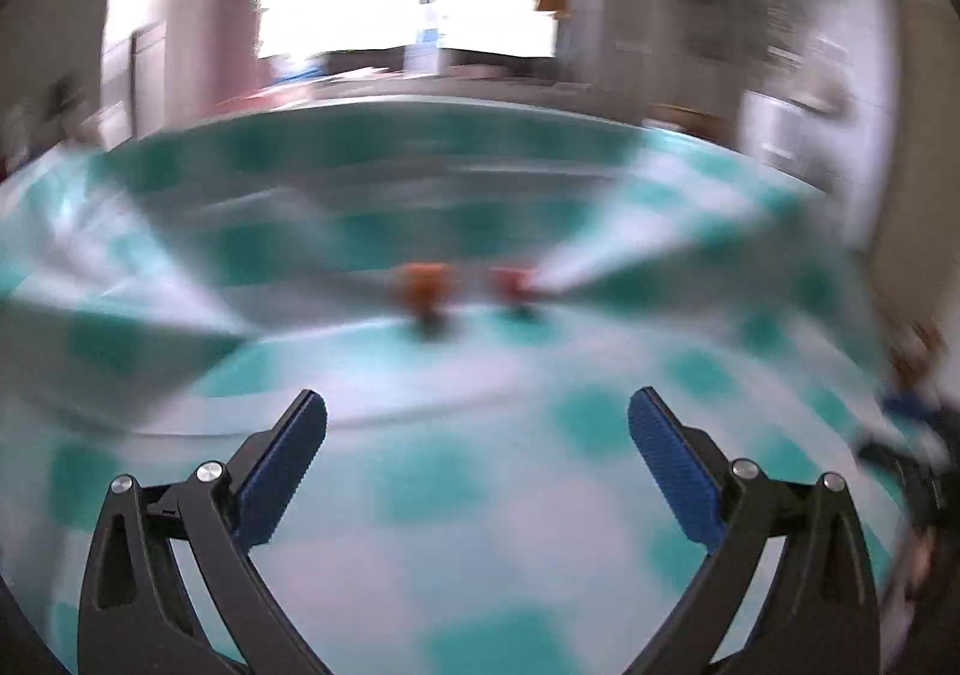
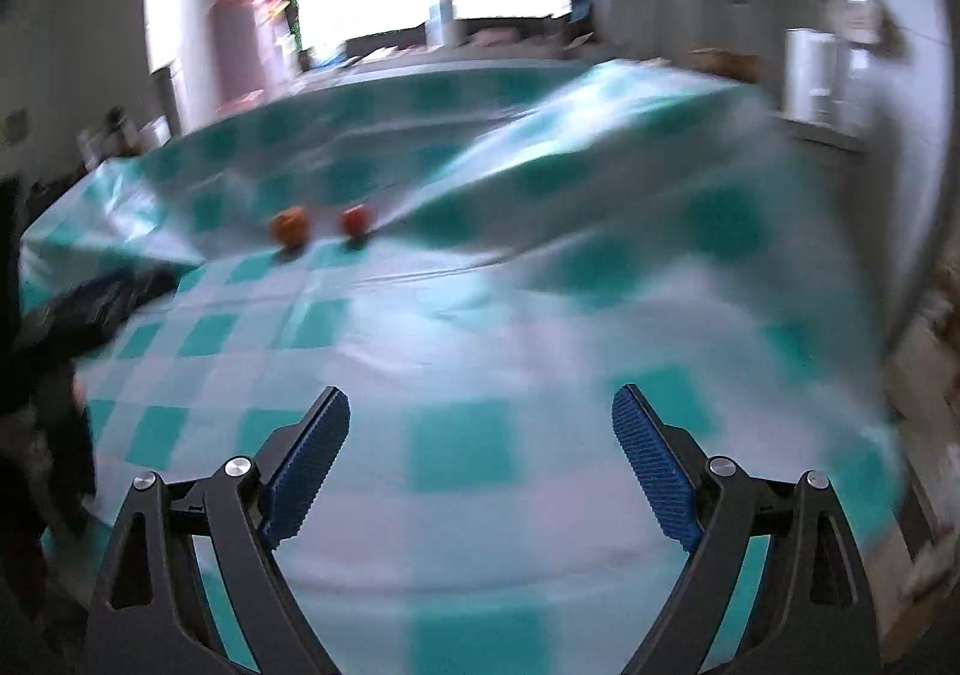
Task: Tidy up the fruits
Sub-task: 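Move both tools back up to the fruit on the table, then grasp the red tomato with the right gripper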
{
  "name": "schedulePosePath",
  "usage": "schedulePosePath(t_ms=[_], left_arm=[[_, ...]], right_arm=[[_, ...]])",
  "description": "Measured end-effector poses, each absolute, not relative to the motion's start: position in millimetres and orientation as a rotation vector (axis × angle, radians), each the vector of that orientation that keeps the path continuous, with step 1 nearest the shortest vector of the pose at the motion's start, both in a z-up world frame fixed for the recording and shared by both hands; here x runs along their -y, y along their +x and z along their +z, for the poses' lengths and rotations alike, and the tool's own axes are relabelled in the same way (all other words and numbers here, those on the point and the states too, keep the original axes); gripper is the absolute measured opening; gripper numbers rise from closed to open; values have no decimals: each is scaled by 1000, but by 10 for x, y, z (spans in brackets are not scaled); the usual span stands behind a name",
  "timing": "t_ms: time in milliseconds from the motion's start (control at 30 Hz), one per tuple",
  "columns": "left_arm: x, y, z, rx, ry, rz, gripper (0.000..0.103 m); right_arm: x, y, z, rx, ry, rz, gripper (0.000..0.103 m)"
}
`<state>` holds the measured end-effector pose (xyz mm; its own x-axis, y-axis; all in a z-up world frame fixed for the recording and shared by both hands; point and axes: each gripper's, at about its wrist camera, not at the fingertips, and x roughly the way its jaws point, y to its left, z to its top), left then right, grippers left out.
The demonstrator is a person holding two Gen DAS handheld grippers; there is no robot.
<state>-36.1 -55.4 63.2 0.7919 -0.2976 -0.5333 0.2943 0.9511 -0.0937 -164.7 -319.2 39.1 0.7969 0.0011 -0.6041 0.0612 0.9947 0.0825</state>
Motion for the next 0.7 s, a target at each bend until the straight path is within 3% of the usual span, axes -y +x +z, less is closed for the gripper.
schedulePosePath(t_ms=[300, 500, 700], left_arm=[[-686, 41, 373, -717, -423, 11, 101], [-700, -43, 384, -699, -463, -10, 101], [-495, -67, 414, -690, -429, -61, 101]], right_arm=[[2504, -34, 387, -700, 67, 86, 87], [2333, 832, 303, -739, 42, 36, 87], [2240, 1270, 154, -804, 52, 33, 73]])
